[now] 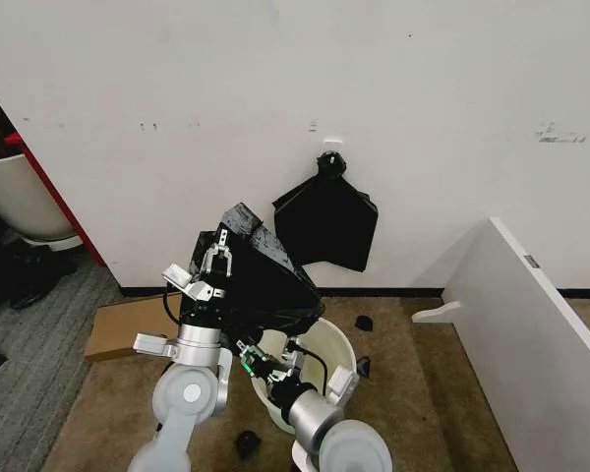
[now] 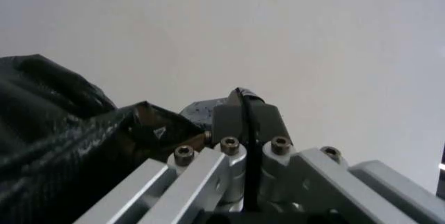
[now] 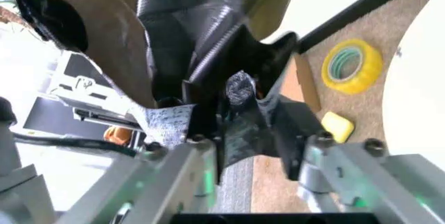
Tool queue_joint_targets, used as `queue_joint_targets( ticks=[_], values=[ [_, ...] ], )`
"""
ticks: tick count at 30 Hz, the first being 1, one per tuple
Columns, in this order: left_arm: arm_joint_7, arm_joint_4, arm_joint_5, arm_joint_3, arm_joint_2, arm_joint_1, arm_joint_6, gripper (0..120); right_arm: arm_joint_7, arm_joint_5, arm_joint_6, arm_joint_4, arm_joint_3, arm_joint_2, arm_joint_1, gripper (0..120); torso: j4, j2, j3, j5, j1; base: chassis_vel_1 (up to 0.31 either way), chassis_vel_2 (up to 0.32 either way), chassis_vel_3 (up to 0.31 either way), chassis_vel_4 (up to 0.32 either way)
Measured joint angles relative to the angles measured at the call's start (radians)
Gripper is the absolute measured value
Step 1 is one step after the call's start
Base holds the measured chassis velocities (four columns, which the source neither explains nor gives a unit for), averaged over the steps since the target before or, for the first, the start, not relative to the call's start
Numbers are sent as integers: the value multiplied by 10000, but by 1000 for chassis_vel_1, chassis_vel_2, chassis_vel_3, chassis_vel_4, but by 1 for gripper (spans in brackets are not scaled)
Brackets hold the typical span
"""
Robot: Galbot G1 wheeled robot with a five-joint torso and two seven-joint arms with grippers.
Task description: Place the garbage bag over the trash bin.
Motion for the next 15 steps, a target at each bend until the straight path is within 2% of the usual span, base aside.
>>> queue_joint_targets(
  ticks=[1,4,5,7,9,11,15],
  values=[
    [0,0,0,0,0,0,0,0,0,0,0,0,0,0,0,20,0,0,0,0,0,0,0,0,0],
    [0,5,-6,1,34,-5,0,0,-22,-340,155,-96,10,-28,10,8,0,0,0,1,0,0,0,0,0],
    [0,6,-17,-7,51,-5,0,0,-15,-591,292,-136,9,-57,10,3,1,0,0,0,0,0,0,0,0],
    [-8,6,-54,-35,98,-5,-17,0,121,-1301,664,-236,34,-149,9,0,0,0,0,2,0,0,0,0,0],
    [-23,1,-86,-52,131,2,-39,0,232,-1721,799,-264,96,-245,9,0,0,0,0,3,0,0,0,0,0],
    [-103,-20,-197,-81,226,54,-166,0,388,-2530,1062,-152,410,-753,-16,0,1,0,0,3,0,0,0,0,0],
    [-176,-29,-315,-82,331,206,-358,0,443,-2975,1122,633,886,-1486,-170,0,-1,0,0,2,0,0,0,0,0]
  ],
)
